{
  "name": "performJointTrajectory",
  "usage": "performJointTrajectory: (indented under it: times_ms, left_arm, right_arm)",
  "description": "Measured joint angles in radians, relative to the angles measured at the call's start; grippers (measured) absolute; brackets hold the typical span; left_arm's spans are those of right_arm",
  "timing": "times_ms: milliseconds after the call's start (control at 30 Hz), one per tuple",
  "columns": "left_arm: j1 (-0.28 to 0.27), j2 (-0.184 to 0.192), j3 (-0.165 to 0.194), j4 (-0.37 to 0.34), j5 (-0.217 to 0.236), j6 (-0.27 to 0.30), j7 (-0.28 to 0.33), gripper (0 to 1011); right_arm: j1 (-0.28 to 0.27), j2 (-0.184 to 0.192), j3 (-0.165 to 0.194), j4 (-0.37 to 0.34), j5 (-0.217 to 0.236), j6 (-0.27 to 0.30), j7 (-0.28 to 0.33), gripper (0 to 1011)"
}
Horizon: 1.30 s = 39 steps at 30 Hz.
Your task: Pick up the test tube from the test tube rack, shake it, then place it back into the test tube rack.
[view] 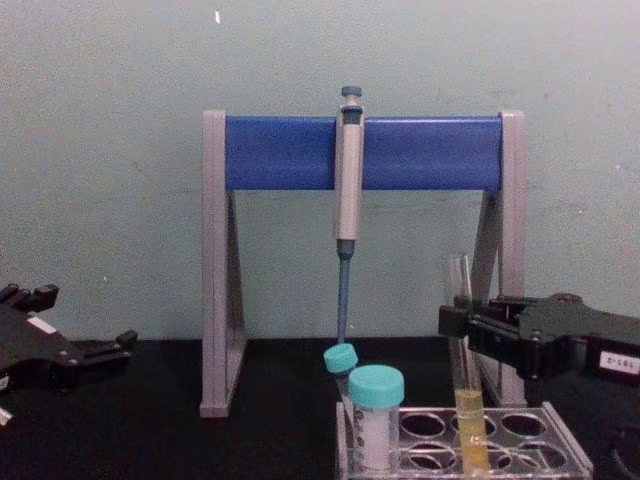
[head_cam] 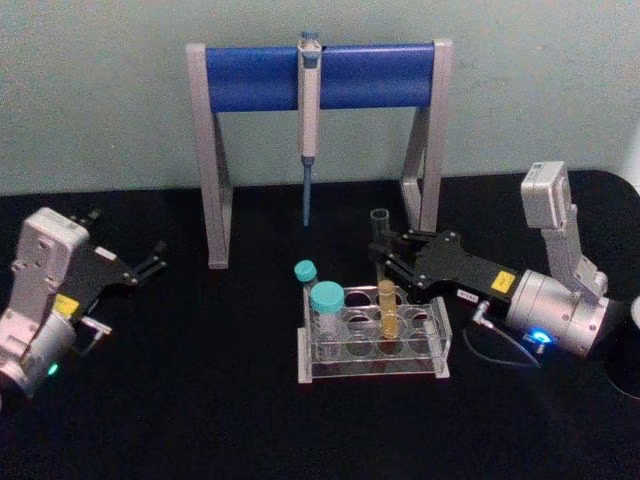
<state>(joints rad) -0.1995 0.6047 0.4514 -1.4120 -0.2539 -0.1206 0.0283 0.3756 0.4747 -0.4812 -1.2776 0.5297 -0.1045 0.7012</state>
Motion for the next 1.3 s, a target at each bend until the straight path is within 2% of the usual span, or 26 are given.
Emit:
performJointTrajectory:
  times_ms: [600, 1133, 1300]
  left_arm:
    - [0.000, 0.000, 0.000, 0.000, 0.000, 0.000, 0.000, 1001]
    - [0.000, 0.000, 0.000, 0.000, 0.000, 0.000, 0.000, 1001]
    - [0.000, 0.000, 0.000, 0.000, 0.000, 0.000, 0.000, 1001]
  right_arm:
    - [0.000, 0.000, 0.000, 0.000, 0.001, -0.001, 0.000, 246]
    - [0.000, 0.000, 0.000, 0.000, 0.001, -0.002, 0.000, 767]
    - [0.000, 0.000, 0.000, 0.000, 0.001, -0.002, 0.000, 895]
